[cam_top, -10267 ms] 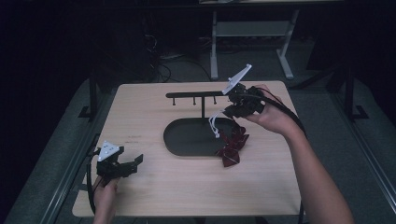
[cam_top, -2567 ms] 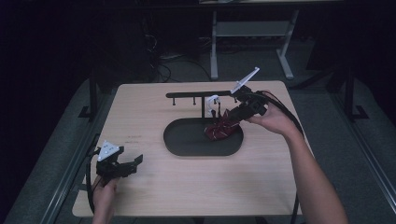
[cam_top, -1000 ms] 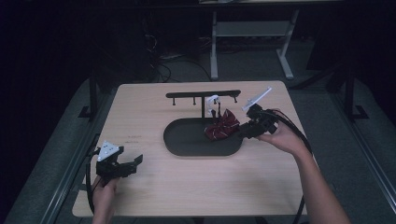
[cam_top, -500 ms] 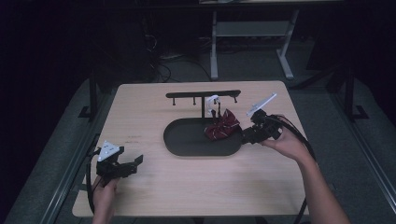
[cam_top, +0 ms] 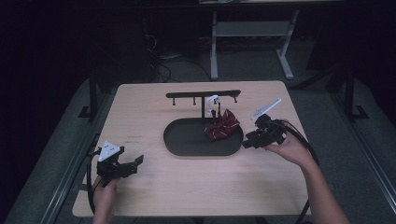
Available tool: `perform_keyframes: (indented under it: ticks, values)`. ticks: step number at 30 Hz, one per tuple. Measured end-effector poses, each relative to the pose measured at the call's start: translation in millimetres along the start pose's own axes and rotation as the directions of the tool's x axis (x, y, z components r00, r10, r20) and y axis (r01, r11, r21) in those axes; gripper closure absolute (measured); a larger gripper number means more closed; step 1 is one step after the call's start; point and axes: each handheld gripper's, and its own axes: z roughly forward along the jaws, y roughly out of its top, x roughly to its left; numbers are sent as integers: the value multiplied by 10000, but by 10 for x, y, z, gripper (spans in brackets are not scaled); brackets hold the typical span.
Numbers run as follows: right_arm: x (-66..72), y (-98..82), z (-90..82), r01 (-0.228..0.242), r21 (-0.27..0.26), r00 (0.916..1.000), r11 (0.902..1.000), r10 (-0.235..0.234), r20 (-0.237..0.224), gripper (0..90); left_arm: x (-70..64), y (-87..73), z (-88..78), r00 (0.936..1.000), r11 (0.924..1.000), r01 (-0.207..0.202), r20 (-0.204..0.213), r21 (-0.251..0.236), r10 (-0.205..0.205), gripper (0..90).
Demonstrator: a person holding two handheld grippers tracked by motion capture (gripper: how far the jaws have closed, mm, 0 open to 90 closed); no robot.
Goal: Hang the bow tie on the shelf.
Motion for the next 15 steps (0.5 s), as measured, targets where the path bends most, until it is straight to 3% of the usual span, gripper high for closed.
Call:
perform_keyframes:
  ticks: [15]
  values:
    - [20,-128,-24,-134,-134,9999,9998,135,52,524,5,-7,-9,10000,10000,-55,-29,10,55,136]
